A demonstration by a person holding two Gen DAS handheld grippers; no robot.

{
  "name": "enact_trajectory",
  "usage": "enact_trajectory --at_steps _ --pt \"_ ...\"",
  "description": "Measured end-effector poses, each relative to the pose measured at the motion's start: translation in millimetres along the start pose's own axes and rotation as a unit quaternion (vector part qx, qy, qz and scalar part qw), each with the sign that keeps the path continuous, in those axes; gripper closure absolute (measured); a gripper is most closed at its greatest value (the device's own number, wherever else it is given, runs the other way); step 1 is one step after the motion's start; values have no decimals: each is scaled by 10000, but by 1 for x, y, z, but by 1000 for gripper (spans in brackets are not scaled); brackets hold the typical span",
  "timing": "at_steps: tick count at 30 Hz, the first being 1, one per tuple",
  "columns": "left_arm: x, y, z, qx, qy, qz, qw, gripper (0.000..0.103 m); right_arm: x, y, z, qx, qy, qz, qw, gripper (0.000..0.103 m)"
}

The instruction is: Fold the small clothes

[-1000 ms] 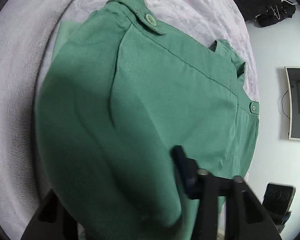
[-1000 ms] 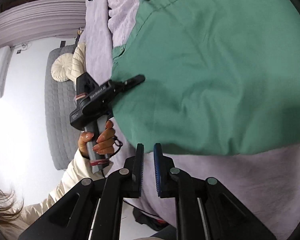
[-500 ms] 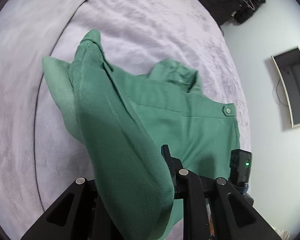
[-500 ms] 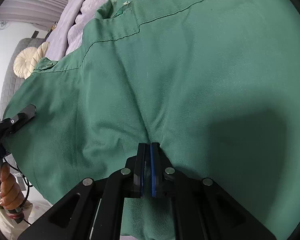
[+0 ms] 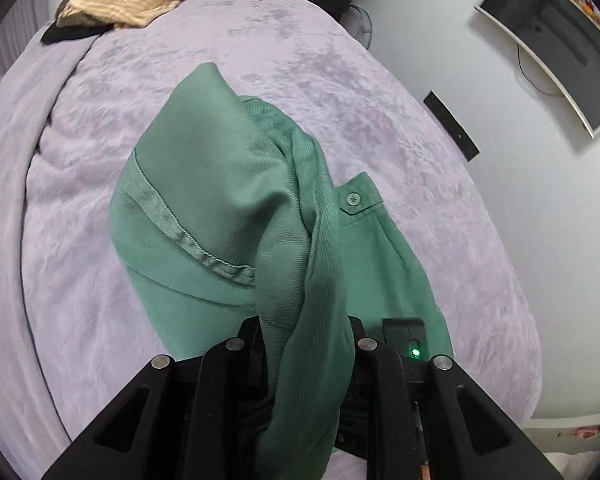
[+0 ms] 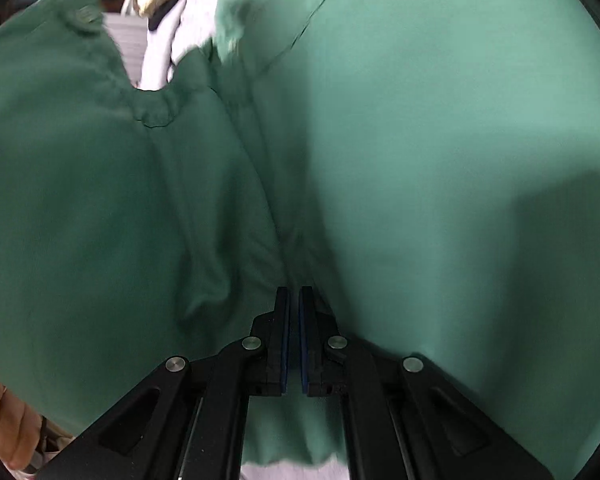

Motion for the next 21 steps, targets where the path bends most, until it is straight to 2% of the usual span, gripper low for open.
enact_trajectory --at_steps 2,4,6,8,10,13,16,17,19,20,21 --pt "-7 -28 24 9 96 251 9996 81 5 -16 -27 65 -189 57 9998 99" --pt "-7 -52 55 78 272 390 9988 81 13 -38 -60 193 -445 147 9987 93" --pt "-4 -71 88 101 445 460 9979 81 21 -68 -87 271 -652 426 9966 93" --pt "2 -85 122 91 634 519 9966 81 26 -94 -102 173 -769 736 9942 93" --pt "9 -95 151 -105 824 610 9947 80 29 -113 -107 1 -823 981 9918 94" --pt "18 -100 160 -387 805 845 9924 80 32 -130 -106 -338 -798 1213 9888 96" --pt "19 -104 144 -297 669 950 9928 79 33 -137 -106 -467 -801 1252 9878 96" --pt "18 -106 137 -270 629 983 9928 72 34 -138 -107 -497 -811 1269 9873 96" --pt "17 -109 118 -184 335 1042 9938 10 34 -141 -109 -531 -824 1316 9864 96" --pt "16 -112 108 -191 113 1078 9939 3 36 -145 -112 -541 -828 1320 9863 96" --pt "16 -115 94 -181 -133 1160 9930 1 36 -145 -113 -519 -844 1313 9864 96"
Point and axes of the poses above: each gripper's, at about its wrist camera, not at the fingertips, and z roughly the way its jaws point, y to its left, x to its underside, the point moved 2 cm from there along z, roughly the way its jaws point, and after that the axes turned 8 degrees about x, right-handed, at the moved point
